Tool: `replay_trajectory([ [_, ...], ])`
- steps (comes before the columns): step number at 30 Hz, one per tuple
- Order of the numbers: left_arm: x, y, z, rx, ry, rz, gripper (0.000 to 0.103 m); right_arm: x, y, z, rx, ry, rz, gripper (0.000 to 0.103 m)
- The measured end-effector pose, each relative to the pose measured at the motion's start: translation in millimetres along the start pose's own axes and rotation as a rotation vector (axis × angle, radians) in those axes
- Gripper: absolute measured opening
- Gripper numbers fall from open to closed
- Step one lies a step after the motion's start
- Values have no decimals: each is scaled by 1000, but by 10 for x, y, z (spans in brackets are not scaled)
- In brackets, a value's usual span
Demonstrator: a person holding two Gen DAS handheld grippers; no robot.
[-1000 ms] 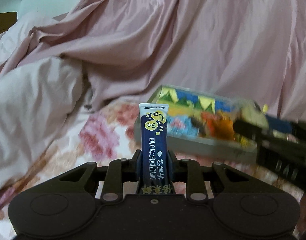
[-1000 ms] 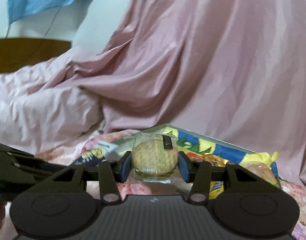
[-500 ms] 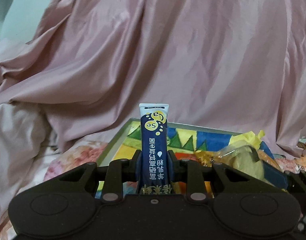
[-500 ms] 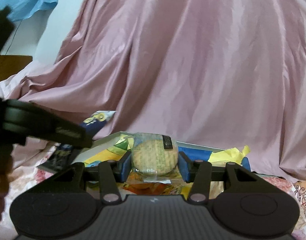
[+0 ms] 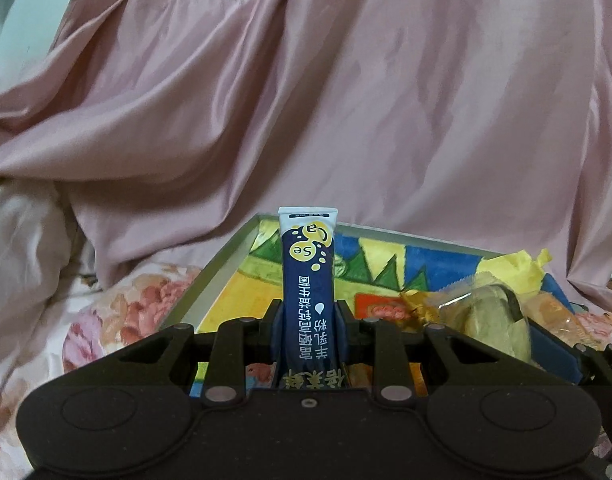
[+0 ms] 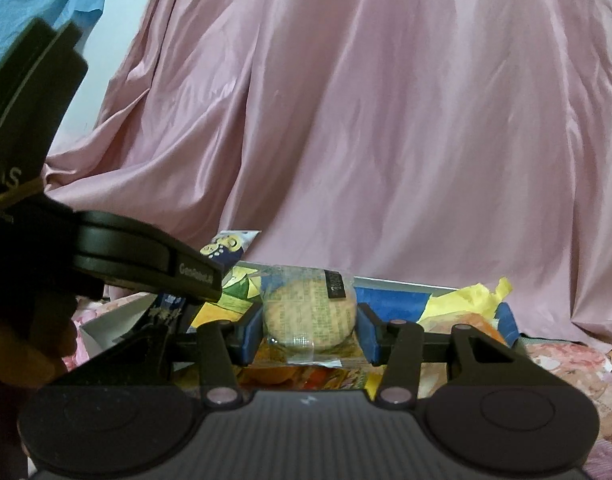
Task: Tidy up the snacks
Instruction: 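Lift and carry the stick pack to the tray with left tool while right tool carries the cookie pack, then open left tool to drop the stick pack in the tray while right tool drops the cookie pack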
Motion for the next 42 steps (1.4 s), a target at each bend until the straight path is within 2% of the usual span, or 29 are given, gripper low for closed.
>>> replay_trajectory([
  [17, -95, -79, -156, -47, 7, 41, 29, -29, -21, -173, -27, 33, -12, 54],
  [22, -99, -97, -181, -53, 4, 52, 32, -19, -18, -180, -30, 37, -5, 54],
  [26, -136, -98, -162, -41, -3, 76, 34, -21, -22, -182, -26, 35, 1, 58],
  [33, -181, -71, -98, -17, -2, 96, 55, -38, -32, -171, -18, 29, 14, 72],
  [36, -205, -50, -64, -6, 5, 103, 69, -42, -32, -157, -11, 21, 21, 79],
  [42, -242, -12, 10, 19, 15, 116, 83, -35, -31, -157, -7, 15, 21, 86],
])
Point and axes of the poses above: each gripper's, at about its wrist camera, not at the fingertips, and z roughly against the way its jaws point, x to its right, y to its top, the point moved 4 cm from there along -z, roughly the way its jaws point, and after that the axes turned 3 degrees about -x, right-handed, at the moved point
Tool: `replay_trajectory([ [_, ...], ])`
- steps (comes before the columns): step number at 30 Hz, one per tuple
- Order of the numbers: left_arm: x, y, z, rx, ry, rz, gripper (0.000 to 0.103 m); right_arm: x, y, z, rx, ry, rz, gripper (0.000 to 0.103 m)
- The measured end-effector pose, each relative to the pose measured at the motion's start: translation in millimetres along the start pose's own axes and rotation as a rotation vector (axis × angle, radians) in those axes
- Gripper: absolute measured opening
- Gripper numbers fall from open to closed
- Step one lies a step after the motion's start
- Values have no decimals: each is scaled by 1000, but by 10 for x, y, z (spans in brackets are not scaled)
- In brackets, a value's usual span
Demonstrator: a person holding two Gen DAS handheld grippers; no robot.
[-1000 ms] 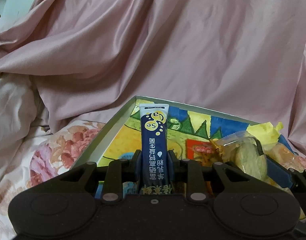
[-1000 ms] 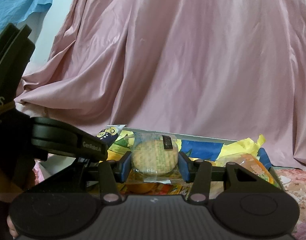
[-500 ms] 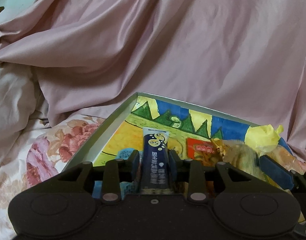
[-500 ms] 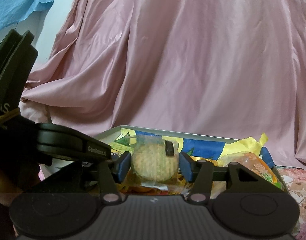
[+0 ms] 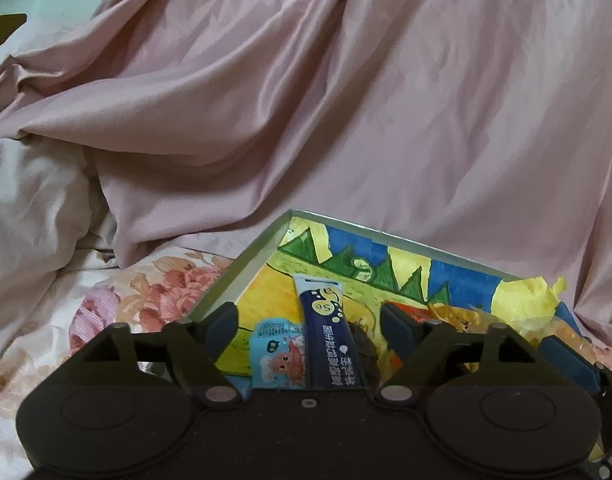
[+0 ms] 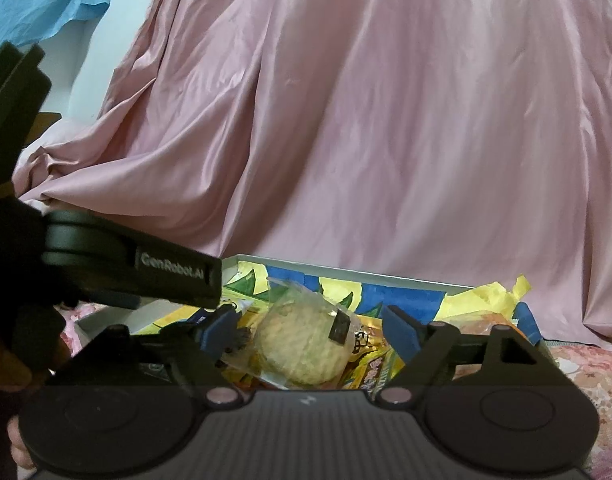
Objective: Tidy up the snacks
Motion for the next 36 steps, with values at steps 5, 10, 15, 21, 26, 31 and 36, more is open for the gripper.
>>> replay_trajectory([
  [5, -24, 14, 45, 12, 3, 1, 90, -3, 8, 8, 4, -5, 2, 89],
  [10, -80, 31, 109, 34, 12, 13, 100, -14, 18, 25, 9, -10, 4, 94],
  [15, -152, 44, 183, 45, 20, 34, 101, -24, 44, 80, 24, -15, 3, 99],
  [21, -193, 67, 353, 68, 29, 42, 102, -10, 114, 208, 51, -20, -12, 103],
  [26, -242, 96, 558, 94, 31, 54, 102, 43, 166, 348, 69, -31, -33, 103],
  [31, -271, 106, 744, 108, 38, 45, 102, 85, 202, 510, 84, -48, -51, 103],
  [36, -308, 82, 937, 124, 45, 42, 102, 120, 235, 704, 102, -53, -67, 103],
])
Point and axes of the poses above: each gripper's, at about its wrist camera, not at the fingertips, and z roughly against the way its jaws point, x to its right, y to its top, the point moved 4 cm from there along -z, roughly the way its jaws point, and after that the axes turned 3 degrees about -x, right-handed, at the moved point
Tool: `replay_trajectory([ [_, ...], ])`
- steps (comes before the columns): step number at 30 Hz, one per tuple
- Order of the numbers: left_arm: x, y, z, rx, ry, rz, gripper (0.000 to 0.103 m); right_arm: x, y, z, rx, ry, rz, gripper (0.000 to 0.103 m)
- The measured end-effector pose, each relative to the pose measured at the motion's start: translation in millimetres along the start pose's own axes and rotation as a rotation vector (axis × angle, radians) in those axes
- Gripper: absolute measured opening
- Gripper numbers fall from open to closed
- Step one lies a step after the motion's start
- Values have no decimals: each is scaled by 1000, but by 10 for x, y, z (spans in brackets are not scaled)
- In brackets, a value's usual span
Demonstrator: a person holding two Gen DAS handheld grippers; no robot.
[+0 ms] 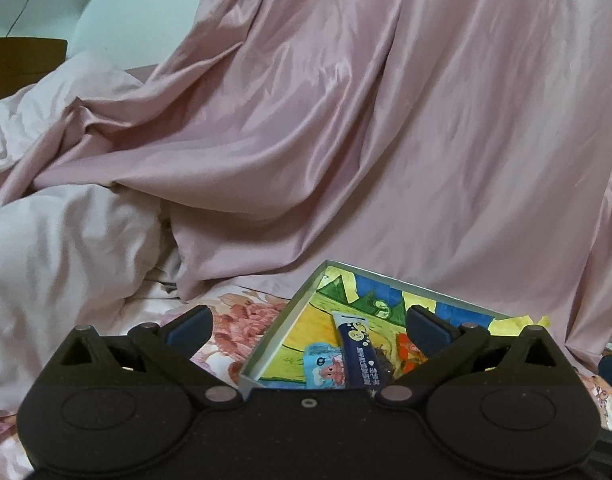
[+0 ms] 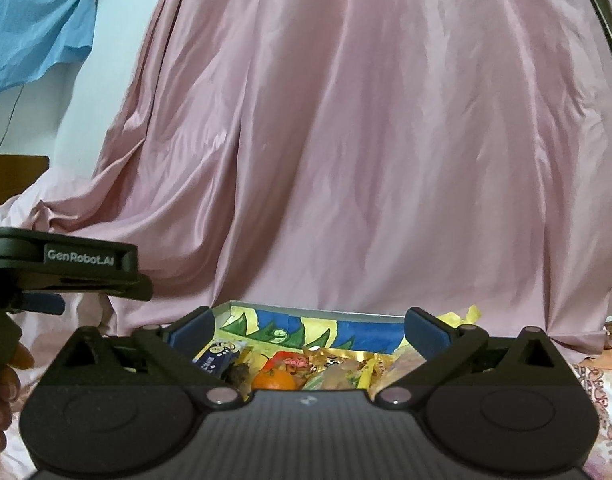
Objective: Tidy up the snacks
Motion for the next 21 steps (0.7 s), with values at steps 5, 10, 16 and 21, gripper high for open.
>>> replay_trajectory([
  [5, -71, -41, 173, 8, 8, -4, 102, 7, 64, 155, 20, -13, 9, 103],
  [10, -169, -126, 324, 6, 22, 2, 102, -4, 98, 322, 34, -20, 12, 103],
  [16, -263, -246, 500, -2, 25, 0, 102, -42, 57, 528, 29, -29, 24, 103],
  [21, -314, -367, 692, 9, 18, -19, 102, -45, 6, 687, 22, -20, -6, 103],
])
Point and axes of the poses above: each gripper's, at about its wrist camera, not at the fingertips, and z roughly against the way its jaws point, x to its right, y to its top, the point moved 4 cm from there along -z, roughly the way its jaws point, and after that the axes turned 3 degrees about -x, right-handed, at the moved point
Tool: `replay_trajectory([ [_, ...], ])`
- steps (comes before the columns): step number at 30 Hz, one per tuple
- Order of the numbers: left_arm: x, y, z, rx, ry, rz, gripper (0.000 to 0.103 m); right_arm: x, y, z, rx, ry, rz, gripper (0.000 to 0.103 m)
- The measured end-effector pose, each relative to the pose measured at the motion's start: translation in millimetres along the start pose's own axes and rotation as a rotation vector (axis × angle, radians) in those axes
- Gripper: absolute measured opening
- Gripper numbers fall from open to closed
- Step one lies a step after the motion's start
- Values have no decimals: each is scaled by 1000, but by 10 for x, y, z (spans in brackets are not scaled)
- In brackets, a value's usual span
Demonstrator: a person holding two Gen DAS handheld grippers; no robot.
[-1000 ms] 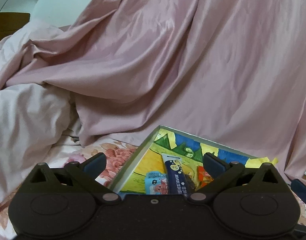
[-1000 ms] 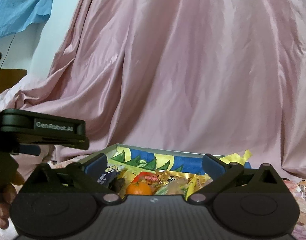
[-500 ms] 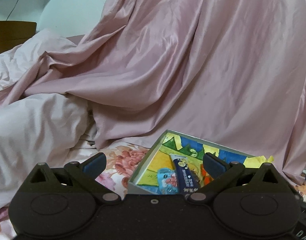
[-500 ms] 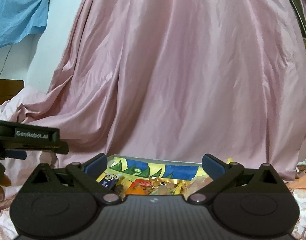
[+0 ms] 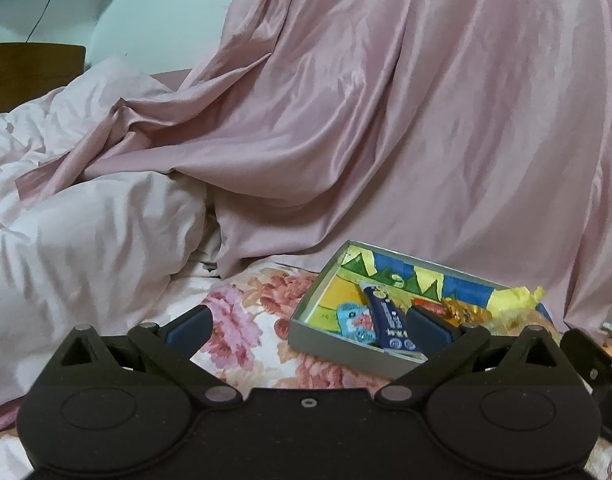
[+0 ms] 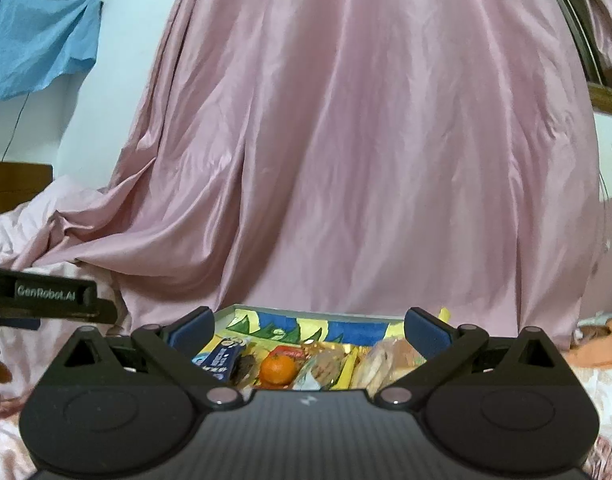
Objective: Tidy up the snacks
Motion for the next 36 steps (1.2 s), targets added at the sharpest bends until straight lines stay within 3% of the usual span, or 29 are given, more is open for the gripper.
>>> replay_trajectory([
  [12, -126, -401, 414, 36, -26, -41, 102, -4, -224, 366, -48, -21, -12, 103],
  [28, -488, -833, 800, 11, -36, -53, 102, -218, -462, 900, -86, -47, 11, 103],
  [36, -669, -1006, 855, -10, -56, -48, 102, -296, -563, 1107, -104, -84, -40, 103],
])
Point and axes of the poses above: each gripper's, at about its wrist camera, not at the fingertips, and z roughly against the way its jaws point, x to its right, y to its top, the point moved 4 cm from there along -z, roughly the way its jaws point, and after that the axes turned 3 degrees about -x, right-handed, at the moved point
